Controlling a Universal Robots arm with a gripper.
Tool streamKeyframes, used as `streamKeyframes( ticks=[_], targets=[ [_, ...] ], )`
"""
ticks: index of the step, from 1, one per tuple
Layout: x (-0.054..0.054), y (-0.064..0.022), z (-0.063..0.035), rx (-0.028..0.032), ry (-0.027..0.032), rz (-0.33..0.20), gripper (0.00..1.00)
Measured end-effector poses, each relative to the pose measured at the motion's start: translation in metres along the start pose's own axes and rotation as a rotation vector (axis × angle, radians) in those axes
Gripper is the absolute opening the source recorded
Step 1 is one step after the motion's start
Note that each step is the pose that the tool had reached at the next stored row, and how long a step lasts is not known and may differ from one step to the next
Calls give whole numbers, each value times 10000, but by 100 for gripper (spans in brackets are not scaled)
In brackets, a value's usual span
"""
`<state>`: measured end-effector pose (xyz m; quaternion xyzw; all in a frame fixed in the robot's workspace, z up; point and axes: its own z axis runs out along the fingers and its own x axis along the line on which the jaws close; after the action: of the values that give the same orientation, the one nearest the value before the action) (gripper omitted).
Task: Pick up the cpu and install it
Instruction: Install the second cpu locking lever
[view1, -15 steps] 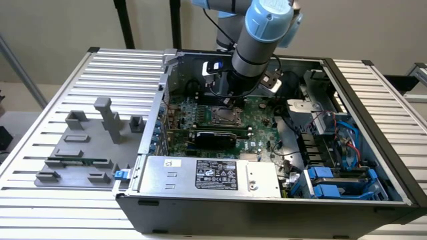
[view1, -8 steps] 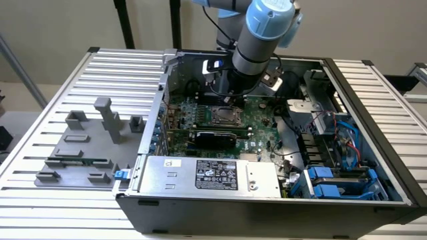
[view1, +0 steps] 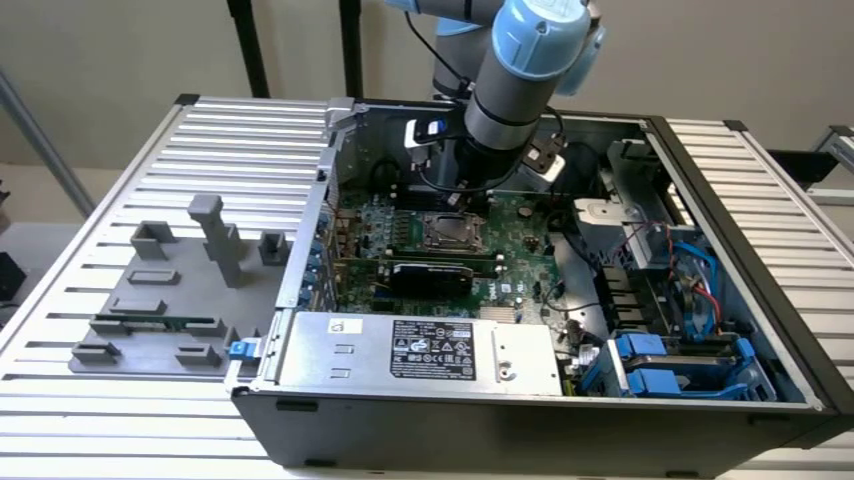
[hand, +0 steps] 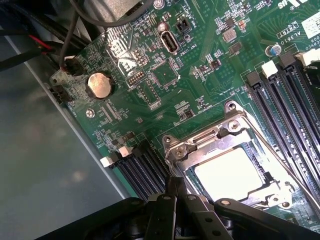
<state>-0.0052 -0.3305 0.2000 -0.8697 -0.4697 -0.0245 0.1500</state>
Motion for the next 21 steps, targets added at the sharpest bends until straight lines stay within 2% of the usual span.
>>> streamKeyframes(
  ticks=[10, 15, 21],
  targets=[
    [-4, 1, -16, 2, -4, 1, 11],
    [-58, 13, -186, 4, 1, 0, 11],
    [-204, 63, -265, 3, -1, 1, 11]
  ],
)
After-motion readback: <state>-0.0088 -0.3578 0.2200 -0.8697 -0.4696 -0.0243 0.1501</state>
